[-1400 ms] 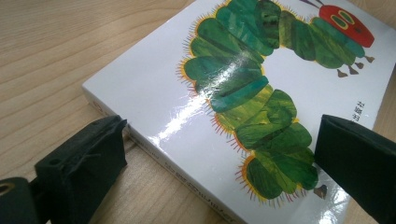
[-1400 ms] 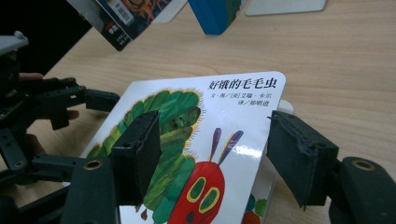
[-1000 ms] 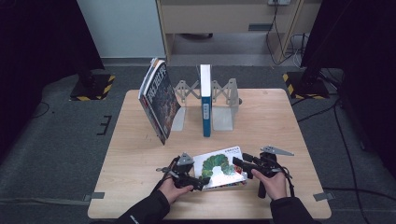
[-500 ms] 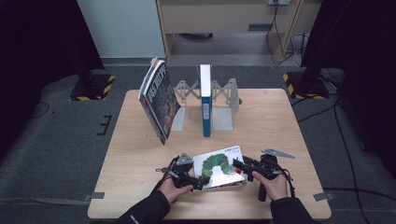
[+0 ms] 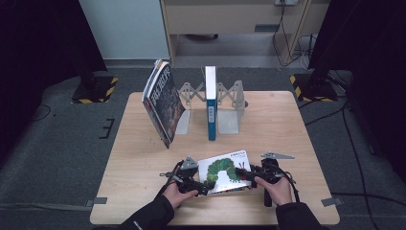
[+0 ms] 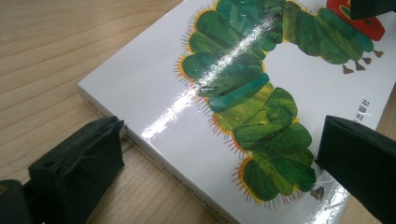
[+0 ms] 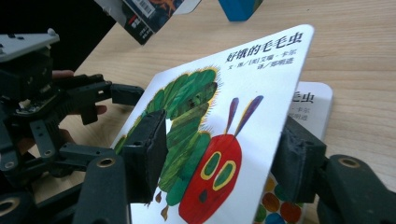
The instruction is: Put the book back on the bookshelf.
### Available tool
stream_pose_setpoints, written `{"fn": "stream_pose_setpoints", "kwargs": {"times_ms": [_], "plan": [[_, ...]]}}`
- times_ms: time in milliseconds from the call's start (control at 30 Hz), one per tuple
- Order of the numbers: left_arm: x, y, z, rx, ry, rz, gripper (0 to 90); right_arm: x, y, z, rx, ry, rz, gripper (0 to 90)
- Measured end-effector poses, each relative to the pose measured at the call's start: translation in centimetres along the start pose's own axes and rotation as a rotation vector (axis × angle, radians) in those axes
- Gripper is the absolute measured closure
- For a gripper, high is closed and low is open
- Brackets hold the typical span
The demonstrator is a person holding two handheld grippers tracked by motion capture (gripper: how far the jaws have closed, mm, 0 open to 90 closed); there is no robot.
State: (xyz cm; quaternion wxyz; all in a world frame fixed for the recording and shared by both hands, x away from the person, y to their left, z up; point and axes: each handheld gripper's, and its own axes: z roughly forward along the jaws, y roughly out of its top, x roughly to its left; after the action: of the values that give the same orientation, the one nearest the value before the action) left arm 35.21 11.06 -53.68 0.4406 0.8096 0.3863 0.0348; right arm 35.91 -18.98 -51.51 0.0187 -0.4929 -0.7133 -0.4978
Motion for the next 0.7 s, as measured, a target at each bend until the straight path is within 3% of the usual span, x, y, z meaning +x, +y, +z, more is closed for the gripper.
{"fn": "stream_pose_setpoints", "kwargs": {"times_ms": [300, 700], "plan": [[-0.16, 0.02, 0.07, 0.008, 0.014, 0.014, 0.0, -0.54, 0.12, 0.72, 0.056, -0.038, -0.029, 48.3], [-0.07, 0.04, -0.04, 0.007, 0.014, 0.007, 0.3, -0.55, 0.49, 0.16, 0.025, -0.022, -0.017, 60.4]]}}
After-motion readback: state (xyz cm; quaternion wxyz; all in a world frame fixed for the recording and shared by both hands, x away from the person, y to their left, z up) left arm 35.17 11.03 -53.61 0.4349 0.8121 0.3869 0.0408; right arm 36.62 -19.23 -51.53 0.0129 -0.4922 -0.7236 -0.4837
